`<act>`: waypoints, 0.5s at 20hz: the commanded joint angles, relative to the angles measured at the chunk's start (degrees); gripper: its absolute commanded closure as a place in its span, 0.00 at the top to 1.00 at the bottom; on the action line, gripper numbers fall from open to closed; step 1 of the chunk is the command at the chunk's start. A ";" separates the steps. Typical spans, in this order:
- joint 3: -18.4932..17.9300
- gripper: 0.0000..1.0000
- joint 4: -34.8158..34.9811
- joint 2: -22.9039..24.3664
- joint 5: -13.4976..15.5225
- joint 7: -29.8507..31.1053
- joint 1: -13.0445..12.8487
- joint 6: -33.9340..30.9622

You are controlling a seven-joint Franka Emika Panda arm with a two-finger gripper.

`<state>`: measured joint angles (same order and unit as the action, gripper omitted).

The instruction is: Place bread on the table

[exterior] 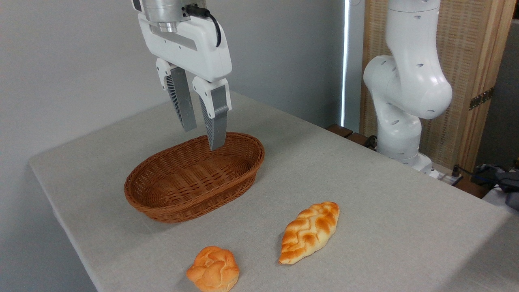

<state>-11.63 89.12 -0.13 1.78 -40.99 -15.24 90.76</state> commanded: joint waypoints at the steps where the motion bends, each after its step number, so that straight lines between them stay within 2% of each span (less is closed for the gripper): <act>1: 7.12 1.00 1.13 0.04 -0.28 -0.41 5.47 -0.85; 2: 8.80 1.00 2.36 0.30 -0.81 -0.23 6.79 0.63; 3: 9.25 1.00 3.50 0.57 -1.07 0.11 7.06 1.95; 10: 9.17 1.00 6.68 2.06 -0.99 0.38 9.35 3.37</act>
<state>-2.93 93.23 0.06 1.35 -41.01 -7.18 92.83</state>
